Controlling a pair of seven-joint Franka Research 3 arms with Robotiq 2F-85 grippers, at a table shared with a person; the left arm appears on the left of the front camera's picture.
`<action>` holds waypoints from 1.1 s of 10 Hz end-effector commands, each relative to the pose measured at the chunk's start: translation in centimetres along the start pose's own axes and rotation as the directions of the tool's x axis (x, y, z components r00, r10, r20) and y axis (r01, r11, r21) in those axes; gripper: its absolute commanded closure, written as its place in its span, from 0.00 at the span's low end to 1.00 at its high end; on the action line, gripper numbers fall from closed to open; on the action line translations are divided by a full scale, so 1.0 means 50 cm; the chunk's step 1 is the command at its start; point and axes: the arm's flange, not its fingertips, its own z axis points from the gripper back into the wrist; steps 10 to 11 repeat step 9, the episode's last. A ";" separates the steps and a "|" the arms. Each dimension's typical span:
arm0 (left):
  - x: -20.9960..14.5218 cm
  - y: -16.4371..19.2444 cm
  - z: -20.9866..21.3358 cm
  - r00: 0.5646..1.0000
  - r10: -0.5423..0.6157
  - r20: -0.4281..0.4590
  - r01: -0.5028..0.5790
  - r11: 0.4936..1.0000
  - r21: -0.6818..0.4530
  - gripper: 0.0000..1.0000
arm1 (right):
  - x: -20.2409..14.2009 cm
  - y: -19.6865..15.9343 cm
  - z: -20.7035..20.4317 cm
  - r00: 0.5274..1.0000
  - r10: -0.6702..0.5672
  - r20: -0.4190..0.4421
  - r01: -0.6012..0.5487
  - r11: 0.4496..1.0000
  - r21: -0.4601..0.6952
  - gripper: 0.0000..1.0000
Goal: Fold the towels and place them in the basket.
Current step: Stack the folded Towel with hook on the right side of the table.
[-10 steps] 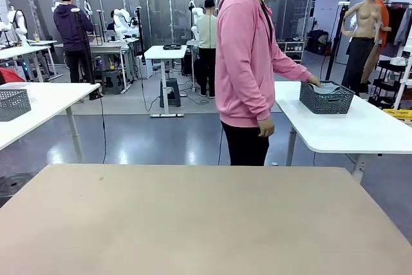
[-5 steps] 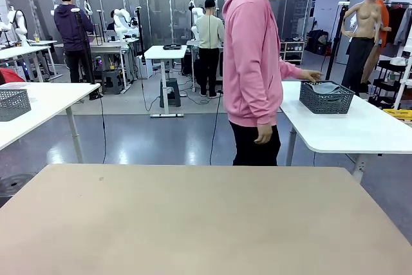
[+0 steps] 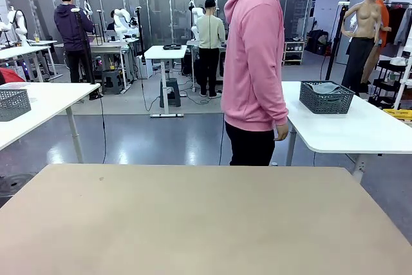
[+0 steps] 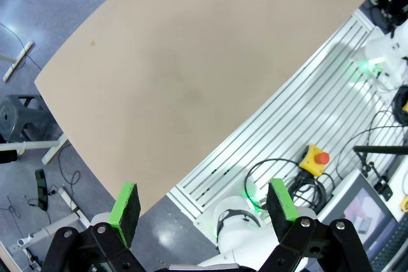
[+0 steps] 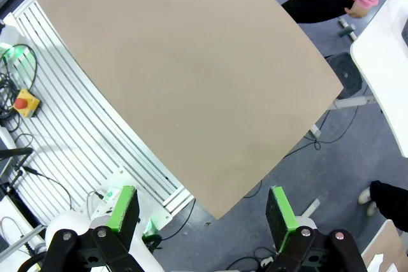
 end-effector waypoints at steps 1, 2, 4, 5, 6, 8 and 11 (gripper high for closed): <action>-0.001 0.001 0.001 1.000 0.005 -0.008 -0.005 1.000 0.002 0.00 | -0.001 -0.001 0.003 1.000 -0.017 -0.009 0.017 1.000 -0.005 0.00; -0.001 0.001 0.001 1.000 0.005 -0.008 -0.005 1.000 0.002 0.00 | -0.001 -0.001 0.003 1.000 -0.017 -0.009 0.017 1.000 -0.005 0.00; -0.001 0.001 0.001 1.000 0.005 -0.008 -0.005 1.000 0.002 0.00 | -0.001 -0.001 0.003 1.000 -0.017 -0.009 0.017 1.000 -0.005 0.00; -0.001 0.001 0.001 1.000 0.005 -0.008 -0.005 1.000 0.002 0.00 | -0.001 -0.001 0.003 1.000 -0.017 -0.009 0.017 1.000 -0.005 0.00; -0.001 0.001 0.001 1.000 0.005 -0.008 -0.005 1.000 0.002 0.00 | -0.001 -0.001 0.003 1.000 -0.017 -0.009 0.017 1.000 -0.005 0.00; -0.001 0.001 0.001 1.000 0.005 -0.008 -0.005 1.000 0.002 0.00 | -0.001 -0.001 0.003 1.000 -0.017 -0.009 0.017 1.000 -0.005 0.00; -0.001 0.001 0.001 1.000 0.005 -0.008 -0.005 1.000 0.002 0.00 | -0.001 -0.001 0.003 1.000 -0.017 -0.009 0.017 1.000 -0.005 0.00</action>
